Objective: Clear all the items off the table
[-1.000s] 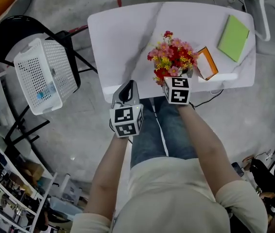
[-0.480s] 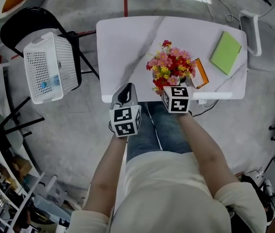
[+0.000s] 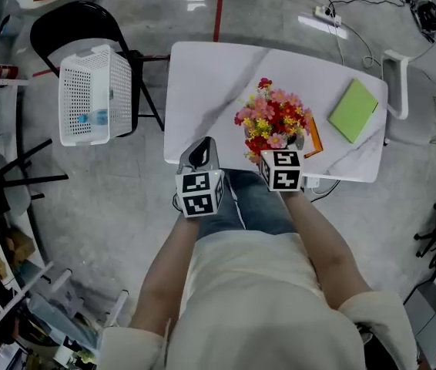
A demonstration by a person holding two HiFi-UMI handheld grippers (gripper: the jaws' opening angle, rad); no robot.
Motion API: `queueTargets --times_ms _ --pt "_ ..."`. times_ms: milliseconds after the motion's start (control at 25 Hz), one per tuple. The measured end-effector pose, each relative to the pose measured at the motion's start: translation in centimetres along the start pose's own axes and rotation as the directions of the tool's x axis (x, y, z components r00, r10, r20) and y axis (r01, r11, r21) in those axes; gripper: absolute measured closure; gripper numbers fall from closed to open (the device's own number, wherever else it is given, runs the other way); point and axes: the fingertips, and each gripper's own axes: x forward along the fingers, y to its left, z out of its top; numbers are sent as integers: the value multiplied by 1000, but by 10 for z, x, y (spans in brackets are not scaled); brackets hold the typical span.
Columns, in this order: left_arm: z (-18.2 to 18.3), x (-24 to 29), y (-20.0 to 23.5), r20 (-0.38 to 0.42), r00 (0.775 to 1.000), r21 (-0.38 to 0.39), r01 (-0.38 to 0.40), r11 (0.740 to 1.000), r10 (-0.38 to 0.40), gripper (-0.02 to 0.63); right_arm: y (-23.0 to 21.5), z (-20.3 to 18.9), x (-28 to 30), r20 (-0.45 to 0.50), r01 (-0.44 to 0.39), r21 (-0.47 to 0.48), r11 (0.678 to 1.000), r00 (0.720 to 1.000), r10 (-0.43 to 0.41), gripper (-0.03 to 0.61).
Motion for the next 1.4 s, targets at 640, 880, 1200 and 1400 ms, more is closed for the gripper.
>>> queueTargets --times_ms 640,880,1200,1400 --pt "20 -53 5 92 988 -117 -112 987 124 604 32 44 -44 42 -167 -131 977 984 174 103" --pt "24 -71 16 109 982 -138 -140 981 155 604 49 48 -63 35 -216 -173 961 974 225 103" --pt "28 -97 43 141 971 -153 -170 974 191 604 91 55 -70 38 -267 -213 940 959 281 103" --pt "20 -117 73 151 966 -155 -185 970 209 604 129 61 -69 41 -290 -234 928 951 308 103"
